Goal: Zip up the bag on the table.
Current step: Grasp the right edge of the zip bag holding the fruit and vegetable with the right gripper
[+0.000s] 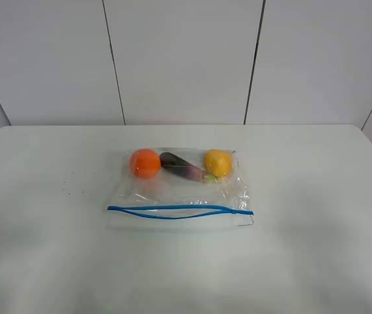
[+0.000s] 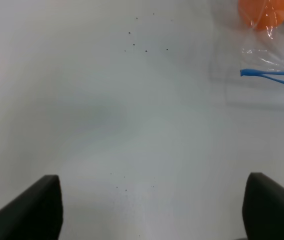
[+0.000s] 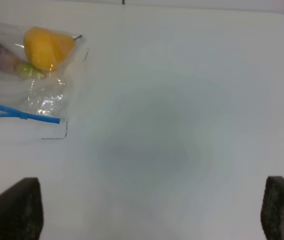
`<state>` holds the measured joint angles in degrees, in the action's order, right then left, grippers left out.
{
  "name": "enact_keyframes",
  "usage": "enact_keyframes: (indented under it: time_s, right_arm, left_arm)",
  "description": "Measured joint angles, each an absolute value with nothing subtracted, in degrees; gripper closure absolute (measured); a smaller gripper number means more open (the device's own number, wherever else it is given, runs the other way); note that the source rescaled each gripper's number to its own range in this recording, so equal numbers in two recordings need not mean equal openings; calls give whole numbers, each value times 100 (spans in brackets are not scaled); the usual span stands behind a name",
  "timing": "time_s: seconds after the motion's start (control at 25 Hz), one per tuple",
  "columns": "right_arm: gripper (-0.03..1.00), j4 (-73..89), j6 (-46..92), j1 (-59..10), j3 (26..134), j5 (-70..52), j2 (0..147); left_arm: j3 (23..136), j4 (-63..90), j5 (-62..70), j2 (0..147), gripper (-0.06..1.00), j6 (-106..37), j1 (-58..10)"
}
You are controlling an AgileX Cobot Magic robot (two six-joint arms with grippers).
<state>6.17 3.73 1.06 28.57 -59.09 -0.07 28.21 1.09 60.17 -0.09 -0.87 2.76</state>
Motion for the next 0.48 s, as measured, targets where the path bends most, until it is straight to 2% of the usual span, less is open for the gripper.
enact_keyframes:
  time_s: [0.48]
  right_arm:
    - [1, 553, 373, 106, 2933, -5909, 286]
  left_arm:
    - [2821, 109, 6017, -9, -4, -87, 276]
